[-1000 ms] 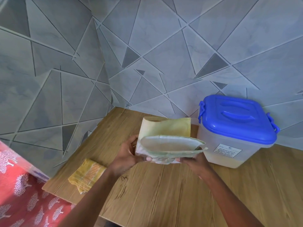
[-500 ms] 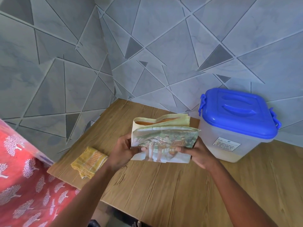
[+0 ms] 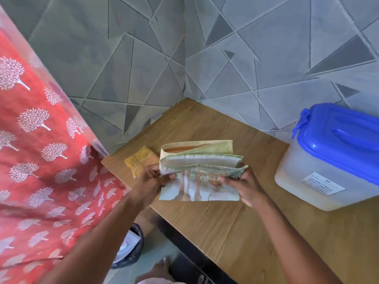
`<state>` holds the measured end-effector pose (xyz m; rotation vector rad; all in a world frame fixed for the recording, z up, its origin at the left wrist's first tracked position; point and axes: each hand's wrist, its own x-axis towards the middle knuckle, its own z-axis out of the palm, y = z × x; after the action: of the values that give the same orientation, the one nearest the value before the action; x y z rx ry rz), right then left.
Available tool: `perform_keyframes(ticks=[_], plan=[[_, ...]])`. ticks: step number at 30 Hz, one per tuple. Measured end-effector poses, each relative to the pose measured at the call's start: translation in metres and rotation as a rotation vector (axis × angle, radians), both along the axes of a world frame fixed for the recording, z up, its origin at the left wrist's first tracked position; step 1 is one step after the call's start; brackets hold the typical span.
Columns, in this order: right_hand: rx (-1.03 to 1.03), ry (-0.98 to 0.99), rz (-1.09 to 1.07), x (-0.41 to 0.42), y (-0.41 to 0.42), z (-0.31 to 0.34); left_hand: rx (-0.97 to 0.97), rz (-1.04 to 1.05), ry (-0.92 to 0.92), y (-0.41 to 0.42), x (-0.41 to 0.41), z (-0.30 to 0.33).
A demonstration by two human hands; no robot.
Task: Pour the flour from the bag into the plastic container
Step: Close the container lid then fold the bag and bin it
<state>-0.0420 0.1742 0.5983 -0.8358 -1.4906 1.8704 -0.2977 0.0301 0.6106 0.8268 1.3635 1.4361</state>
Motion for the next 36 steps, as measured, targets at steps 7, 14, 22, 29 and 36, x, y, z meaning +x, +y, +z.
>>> perform_keyframes(ticks=[7,14,22,29,36], plan=[[-0.056,-0.036,0.123,-0.067,-0.054,-0.004,-0.057,0.167,0.079,-0.082,-0.043,0.001],[-0.053,-0.101,0.151,-0.150,-0.134,-0.024,-0.116,0.333,-0.060,-0.189,-0.114,-0.028],[-0.061,-0.293,-0.035,-0.241,-0.235,-0.103,-0.360,0.572,-0.049,-0.296,-0.197,-0.119],[-0.136,-0.511,-0.101,-0.332,-0.256,-0.237,-0.567,0.534,0.018,-0.320,-0.269,-0.259],[-0.147,-0.602,-0.116,-0.390,-0.262,-0.437,-0.895,0.532,0.124,-0.334,-0.296,-0.484]])
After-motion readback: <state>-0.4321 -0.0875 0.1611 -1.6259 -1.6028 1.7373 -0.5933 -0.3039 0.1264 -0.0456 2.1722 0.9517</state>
